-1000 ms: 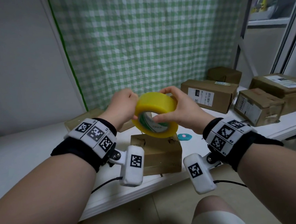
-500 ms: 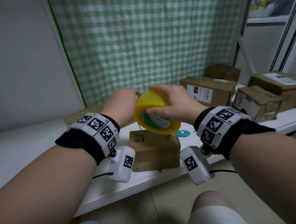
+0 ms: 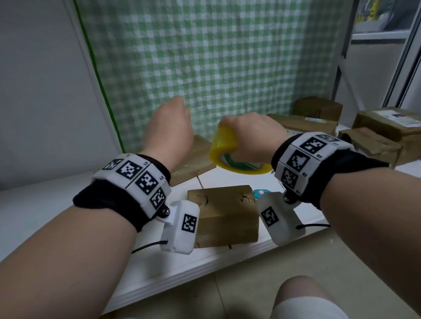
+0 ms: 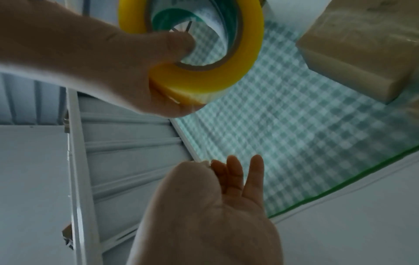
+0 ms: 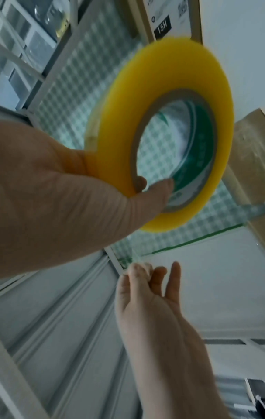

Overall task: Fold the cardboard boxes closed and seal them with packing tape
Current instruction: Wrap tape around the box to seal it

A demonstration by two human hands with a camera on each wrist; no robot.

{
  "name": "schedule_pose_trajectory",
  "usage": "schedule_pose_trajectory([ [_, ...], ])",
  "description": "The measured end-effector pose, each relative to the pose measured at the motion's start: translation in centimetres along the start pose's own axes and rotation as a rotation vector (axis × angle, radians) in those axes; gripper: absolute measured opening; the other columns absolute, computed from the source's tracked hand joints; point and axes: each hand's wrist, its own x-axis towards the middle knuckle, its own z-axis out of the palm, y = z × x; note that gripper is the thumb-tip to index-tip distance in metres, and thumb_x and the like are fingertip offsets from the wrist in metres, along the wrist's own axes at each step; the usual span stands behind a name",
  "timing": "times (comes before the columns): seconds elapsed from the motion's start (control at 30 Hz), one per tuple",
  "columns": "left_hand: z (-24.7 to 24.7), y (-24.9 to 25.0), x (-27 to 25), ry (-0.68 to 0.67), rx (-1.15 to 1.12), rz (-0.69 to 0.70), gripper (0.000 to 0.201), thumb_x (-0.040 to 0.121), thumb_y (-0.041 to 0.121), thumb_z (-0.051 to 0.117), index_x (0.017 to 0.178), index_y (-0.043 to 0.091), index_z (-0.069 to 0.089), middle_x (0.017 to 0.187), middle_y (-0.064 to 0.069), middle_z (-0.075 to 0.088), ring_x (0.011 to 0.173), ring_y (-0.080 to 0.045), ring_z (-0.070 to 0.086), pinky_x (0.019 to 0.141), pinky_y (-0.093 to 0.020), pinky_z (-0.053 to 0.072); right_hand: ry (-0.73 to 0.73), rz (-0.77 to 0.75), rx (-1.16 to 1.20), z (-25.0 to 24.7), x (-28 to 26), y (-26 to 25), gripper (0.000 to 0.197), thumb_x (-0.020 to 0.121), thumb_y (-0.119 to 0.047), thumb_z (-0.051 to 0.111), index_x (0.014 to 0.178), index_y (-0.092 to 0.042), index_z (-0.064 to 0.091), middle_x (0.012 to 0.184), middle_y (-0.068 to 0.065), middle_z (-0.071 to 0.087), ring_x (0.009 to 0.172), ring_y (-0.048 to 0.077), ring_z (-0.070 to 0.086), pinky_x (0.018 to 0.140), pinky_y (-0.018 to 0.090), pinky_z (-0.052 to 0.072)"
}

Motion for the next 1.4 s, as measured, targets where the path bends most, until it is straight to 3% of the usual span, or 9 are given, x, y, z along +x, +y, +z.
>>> schedule_pose_trajectory([
  [0.1, -0.1, -0.7, 0.1, -0.016, -0.087, -0.105, 0.020, 0.100, 0.016, 0.032, 0.084, 0.008, 0.040, 0.070, 0.001, 0.040, 0.065, -0.018, 0.041, 0.050, -0.028, 0.026, 0.040, 0.022, 0.023, -0.1, -0.2, 0.8, 0.062, 0.080, -0.025, 0.066, 0.134, -0.028, 0.036, 0.102, 0.003, 0.054, 0.081, 0.024, 0.048, 0.059, 0.032, 0.040],
  [0.17, -0.2, -1.4, 0.2, -0.033, -0.186, -0.186, 0.021, 0.100, 0.016, 0.032, 0.084, 0.007, 0.042, 0.079, -0.006, 0.050, 0.073, -0.026, 0.055, 0.055, -0.031, 0.037, 0.118, 0.060, 0.124, 0.0, -0.4, 1.2, 0.060, 0.078, -0.014, 0.063, 0.131, -0.026, 0.039, 0.101, 0.002, 0.052, 0.081, 0.021, 0.045, 0.058, 0.029, 0.034],
  [0.4, -0.5, -2.2, -0.1, -0.115, -0.302, -0.401, 0.025, 0.099, 0.014, 0.033, 0.074, 0.015, 0.040, 0.089, -0.008, 0.052, 0.088, -0.034, 0.064, 0.073, -0.042, 0.052, 0.298, 0.108, 0.299, 0.9, -0.6, 1.5, 0.051, 0.084, -0.012, 0.056, 0.131, -0.031, 0.049, 0.122, 0.004, 0.057, 0.108, 0.029, 0.054, 0.080, 0.035, 0.043],
  [0.6, 0.2, -3.3, -1.5, -0.176, -0.199, -0.434, 0.016, 0.097, 0.009, 0.034, 0.086, 0.008, 0.046, 0.086, -0.008, 0.051, 0.087, -0.031, 0.062, 0.060, -0.033, 0.042, 0.170, -0.012, -0.027, 0.3, 0.1, 0.4, 0.062, 0.087, 0.000, 0.045, 0.135, -0.039, 0.044, 0.115, 0.003, 0.052, 0.102, 0.029, 0.055, 0.067, 0.035, 0.040],
  [0.8, 0.6, -5.1, -3.1, -0.168, -0.344, -0.573, 0.021, 0.098, 0.012, 0.036, 0.099, -0.001, 0.053, 0.096, -0.023, 0.061, 0.087, -0.040, 0.063, 0.083, -0.051, 0.052, 0.011, -0.131, -0.399, 0.2, 0.1, -1.5, 0.054, 0.092, -0.002, 0.045, 0.136, -0.032, 0.044, 0.115, 0.005, 0.050, 0.108, 0.029, 0.050, 0.065, 0.036, 0.037],
  [0.93, 2.3, -5.8, -5.8, -0.262, -0.564, -0.783, 0.020, 0.100, 0.013, 0.034, 0.089, 0.005, 0.049, 0.082, -0.014, 0.052, 0.058, -0.021, 0.053, 0.076, -0.044, 0.057, -0.060, -0.195, -0.554, 0.8, 0.0, -2.9, 0.046, 0.093, -0.005, 0.048, 0.134, -0.024, 0.041, 0.115, 0.003, 0.052, 0.109, 0.026, 0.050, 0.065, 0.032, 0.037],
  [1.07, 4.1, -7.1, -8.0, -0.278, -0.620, -0.843, 0.025, 0.099, 0.017, 0.032, 0.082, 0.008, 0.047, 0.082, -0.012, 0.049, 0.058, -0.021, 0.050, 0.072, -0.042, 0.056, -0.117, -0.237, -0.611, 1.9, 0.1, -4.3, 0.050, 0.092, -0.006, 0.050, 0.137, -0.021, 0.035, 0.116, 0.003, 0.055, 0.108, 0.024, 0.051, 0.062, 0.031, 0.036],
  [1.27, 5.9, -8.1, -9.5, -0.321, -0.626, -0.867, 0.027, 0.097, 0.018, 0.032, 0.074, 0.010, 0.045, 0.071, -0.015, 0.050, 0.066, -0.031, 0.055, 0.079, -0.055, 0.055, -0.150, -0.296, -0.707, 2.9, 0.5, -5.6, 0.042, 0.094, -0.007, 0.047, 0.132, -0.023, 0.039, 0.109, 0.001, 0.058, 0.098, 0.021, 0.049, 0.061, 0.030, 0.036],
  [1.4, 7.1, -8.4, -10.2, -0.312, -0.688, -0.915, 0.025, 0.096, 0.020, 0.034, 0.073, 0.010, 0.041, 0.075, -0.014, 0.047, 0.051, -0.028, 0.049, 0.076, -0.055, 0.053, -0.174, -0.317, -0.729, 3.0, 0.6, -5.9, 0.042, 0.095, -0.007, 0.044, 0.133, -0.027, 0.041, 0.107, -0.001, 0.058, 0.091, 0.019, 0.041, 0.055, 0.027, 0.031],
])
